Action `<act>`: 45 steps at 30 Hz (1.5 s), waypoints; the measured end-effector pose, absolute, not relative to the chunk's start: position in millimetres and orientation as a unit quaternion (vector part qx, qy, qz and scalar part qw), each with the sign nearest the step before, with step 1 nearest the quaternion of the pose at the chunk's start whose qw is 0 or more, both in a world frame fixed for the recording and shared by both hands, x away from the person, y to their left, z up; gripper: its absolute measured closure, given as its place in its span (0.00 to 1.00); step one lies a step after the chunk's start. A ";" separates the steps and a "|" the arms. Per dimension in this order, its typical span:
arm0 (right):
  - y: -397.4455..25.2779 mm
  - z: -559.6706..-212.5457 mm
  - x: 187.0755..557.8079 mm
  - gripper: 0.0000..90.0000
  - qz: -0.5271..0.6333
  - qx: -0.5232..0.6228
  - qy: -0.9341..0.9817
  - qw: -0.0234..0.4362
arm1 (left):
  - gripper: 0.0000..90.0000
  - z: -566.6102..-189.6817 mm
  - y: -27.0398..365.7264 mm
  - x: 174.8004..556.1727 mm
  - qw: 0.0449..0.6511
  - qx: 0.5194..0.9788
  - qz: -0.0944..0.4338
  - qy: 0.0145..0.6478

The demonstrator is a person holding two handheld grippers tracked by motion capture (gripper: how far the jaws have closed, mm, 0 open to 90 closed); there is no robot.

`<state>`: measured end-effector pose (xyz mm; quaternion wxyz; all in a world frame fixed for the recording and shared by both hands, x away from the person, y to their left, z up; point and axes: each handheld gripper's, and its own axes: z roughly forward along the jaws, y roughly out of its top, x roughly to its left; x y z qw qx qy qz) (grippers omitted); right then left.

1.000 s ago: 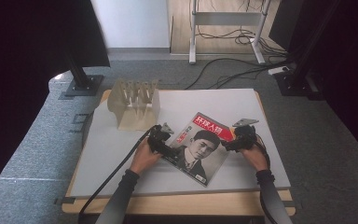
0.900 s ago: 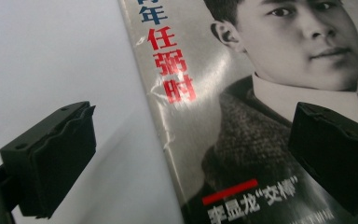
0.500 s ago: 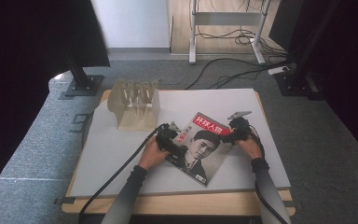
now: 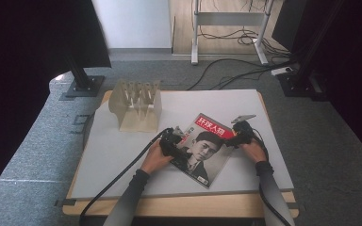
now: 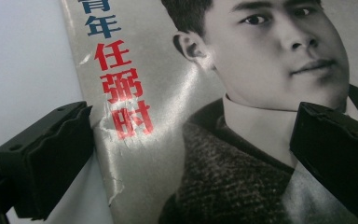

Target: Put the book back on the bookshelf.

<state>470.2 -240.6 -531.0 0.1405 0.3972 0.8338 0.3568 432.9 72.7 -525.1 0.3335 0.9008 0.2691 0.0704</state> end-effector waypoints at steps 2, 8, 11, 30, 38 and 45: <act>-240.5 -531.5 467.1 0.05 0.359 0.400 0.831 0.142 | 0.00 -525.2 74.3 430.1 0.334 0.900 0.071 0.269; -239.7 -531.2 457.4 0.05 0.358 0.398 0.833 0.141 | 0.00 -524.2 78.9 421.0 0.329 0.903 0.069 0.267; -238.5 -531.0 451.1 0.05 0.357 0.396 0.835 0.140 | 0.00 -523.5 82.4 414.3 0.324 0.905 0.068 0.266; -225.8 -528.9 400.8 0.04 0.351 0.401 0.833 0.147 | 0.00 -524.7 100.6 370.5 0.333 0.901 0.069 0.268; -250.5 -520.8 372.4 0.06 0.346 0.413 0.827 0.162 | 0.00 -522.9 100.9 369.1 0.326 0.905 0.065 0.265; -256.2 -528.3 355.6 0.06 0.346 0.414 0.826 0.164 | 0.00 -512.5 123.3 382.9 0.318 0.902 0.081 0.280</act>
